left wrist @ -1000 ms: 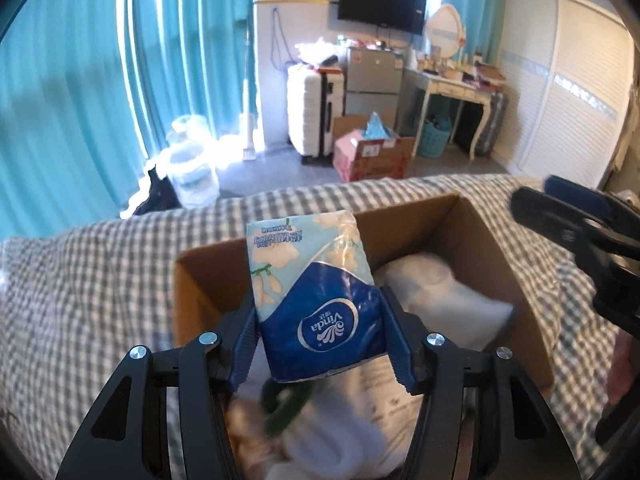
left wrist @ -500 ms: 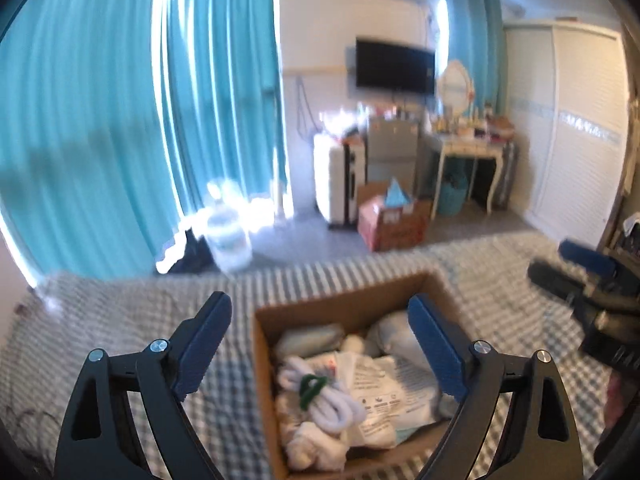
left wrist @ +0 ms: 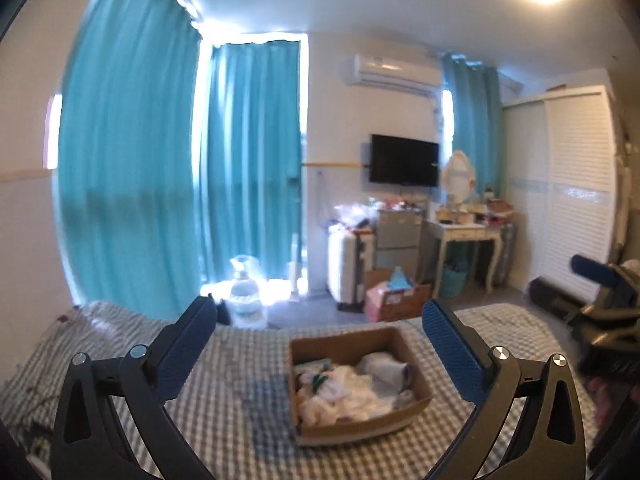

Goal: Organize soft objects

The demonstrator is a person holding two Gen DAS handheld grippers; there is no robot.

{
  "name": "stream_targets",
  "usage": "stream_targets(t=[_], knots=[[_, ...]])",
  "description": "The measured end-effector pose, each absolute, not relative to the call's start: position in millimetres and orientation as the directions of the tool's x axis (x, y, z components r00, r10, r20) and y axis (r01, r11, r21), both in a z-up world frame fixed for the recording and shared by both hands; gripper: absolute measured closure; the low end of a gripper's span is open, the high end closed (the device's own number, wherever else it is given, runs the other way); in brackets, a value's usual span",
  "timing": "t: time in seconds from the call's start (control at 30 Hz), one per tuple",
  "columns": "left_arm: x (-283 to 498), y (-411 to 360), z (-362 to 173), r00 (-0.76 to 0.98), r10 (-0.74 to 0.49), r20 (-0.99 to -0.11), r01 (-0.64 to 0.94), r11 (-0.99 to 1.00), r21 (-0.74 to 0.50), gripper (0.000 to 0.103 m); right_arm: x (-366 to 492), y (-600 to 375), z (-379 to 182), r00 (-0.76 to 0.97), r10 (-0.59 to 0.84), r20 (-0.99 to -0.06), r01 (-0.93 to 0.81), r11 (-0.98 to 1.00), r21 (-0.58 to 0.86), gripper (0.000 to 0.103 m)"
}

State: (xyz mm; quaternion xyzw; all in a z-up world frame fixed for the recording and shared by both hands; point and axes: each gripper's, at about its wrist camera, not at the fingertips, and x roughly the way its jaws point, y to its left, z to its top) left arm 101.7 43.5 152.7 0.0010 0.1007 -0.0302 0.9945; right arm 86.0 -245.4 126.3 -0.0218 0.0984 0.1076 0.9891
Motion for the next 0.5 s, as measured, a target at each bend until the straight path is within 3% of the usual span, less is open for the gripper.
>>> stream_targets(t=[0.13,0.37,0.5], knots=[[91.9,44.1,130.5,0.978,-0.046,-0.205,0.050,0.999,0.012,0.000,69.6,-246.1,111.5,0.961,0.218,-0.171,-0.221,0.975,0.001,0.000],[87.1,50.4,81.3,0.993,-0.013,-0.121,0.016,1.000,0.026,0.000,79.8,-237.7,50.8,0.963,0.215,-0.165,-0.217,0.976,0.004,0.000],[100.5,49.1,53.7,0.985,-0.038,-0.170,0.045,0.998,0.039,0.000,95.7,-242.6,15.8,0.959,0.207,-0.196,-0.206,0.978,0.023,0.000]])
